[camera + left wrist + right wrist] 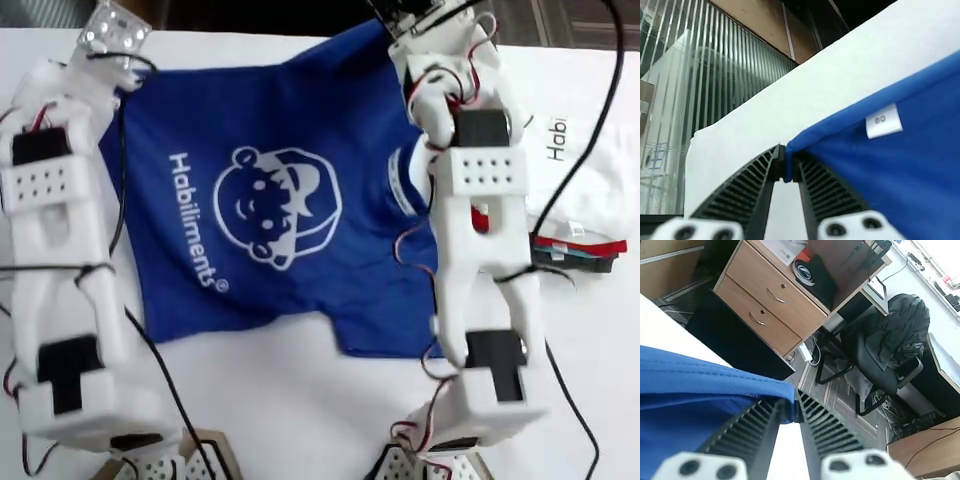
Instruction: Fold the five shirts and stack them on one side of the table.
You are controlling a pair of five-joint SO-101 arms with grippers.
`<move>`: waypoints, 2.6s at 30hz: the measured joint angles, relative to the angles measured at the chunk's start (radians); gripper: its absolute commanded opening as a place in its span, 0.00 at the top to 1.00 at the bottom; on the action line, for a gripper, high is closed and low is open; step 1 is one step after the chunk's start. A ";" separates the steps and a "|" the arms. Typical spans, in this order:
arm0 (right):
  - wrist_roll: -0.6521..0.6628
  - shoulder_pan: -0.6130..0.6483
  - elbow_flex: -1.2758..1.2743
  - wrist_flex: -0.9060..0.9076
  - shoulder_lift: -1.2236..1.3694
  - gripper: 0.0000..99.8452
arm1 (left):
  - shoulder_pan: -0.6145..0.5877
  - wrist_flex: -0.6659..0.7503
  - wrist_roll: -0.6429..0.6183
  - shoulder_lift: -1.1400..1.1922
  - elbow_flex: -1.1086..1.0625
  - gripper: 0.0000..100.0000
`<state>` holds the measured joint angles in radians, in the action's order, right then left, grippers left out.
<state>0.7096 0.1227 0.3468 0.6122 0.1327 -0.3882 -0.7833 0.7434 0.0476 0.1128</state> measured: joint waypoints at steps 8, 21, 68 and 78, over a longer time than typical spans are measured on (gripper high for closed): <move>0.000 -0.002 0.321 0.137 0.227 0.98 | 0.037 -0.296 -0.003 0.275 0.427 0.97; 0.000 0.000 0.531 0.454 0.367 0.98 | 0.083 -0.727 -0.005 0.603 0.793 0.97; -0.031 -0.046 -0.732 0.729 -0.512 0.98 | 0.109 -0.836 0.015 0.103 -0.146 0.97; 0.014 -0.149 -0.746 0.735 -0.589 0.98 | 0.083 -0.770 0.072 0.094 -0.351 0.97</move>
<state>0.7234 -0.0261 -0.3989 1.3472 -0.4565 -0.3053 -1.5535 0.8155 0.1412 -0.2386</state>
